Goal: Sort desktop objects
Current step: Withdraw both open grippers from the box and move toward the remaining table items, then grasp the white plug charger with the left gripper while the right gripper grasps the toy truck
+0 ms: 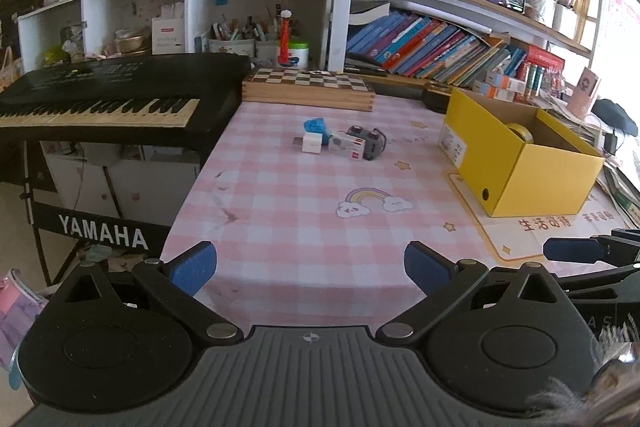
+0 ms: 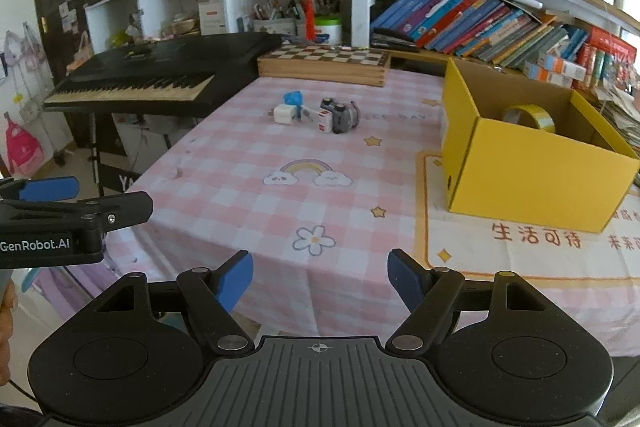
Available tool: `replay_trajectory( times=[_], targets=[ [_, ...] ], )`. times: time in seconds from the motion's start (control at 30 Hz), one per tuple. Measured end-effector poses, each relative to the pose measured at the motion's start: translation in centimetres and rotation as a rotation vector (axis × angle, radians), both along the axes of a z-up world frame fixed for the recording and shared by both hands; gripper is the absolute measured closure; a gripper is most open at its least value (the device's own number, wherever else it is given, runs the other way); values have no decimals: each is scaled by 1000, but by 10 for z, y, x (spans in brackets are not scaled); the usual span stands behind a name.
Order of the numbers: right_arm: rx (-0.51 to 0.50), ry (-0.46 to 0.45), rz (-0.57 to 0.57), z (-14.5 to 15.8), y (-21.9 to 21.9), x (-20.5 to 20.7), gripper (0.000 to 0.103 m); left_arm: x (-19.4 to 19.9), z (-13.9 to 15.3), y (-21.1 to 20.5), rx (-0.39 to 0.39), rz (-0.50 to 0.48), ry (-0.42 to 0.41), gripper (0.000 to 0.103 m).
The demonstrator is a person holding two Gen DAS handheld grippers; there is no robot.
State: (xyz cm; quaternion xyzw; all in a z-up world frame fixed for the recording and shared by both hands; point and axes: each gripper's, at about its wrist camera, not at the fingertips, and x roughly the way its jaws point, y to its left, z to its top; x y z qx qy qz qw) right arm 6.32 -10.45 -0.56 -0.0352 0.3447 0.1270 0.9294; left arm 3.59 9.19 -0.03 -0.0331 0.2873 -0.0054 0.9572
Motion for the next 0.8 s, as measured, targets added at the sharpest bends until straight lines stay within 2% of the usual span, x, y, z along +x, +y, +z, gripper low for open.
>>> replay_trajectory(
  times=[0.3, 0.8],
  targets=[
    [14, 8, 2, -2, -1, 36, 27, 29, -2, 1, 17, 8, 3, 2],
    [18, 36, 51, -7, -4, 112, 27, 103, -11, -1, 4, 63, 40, 2]
  ],
)
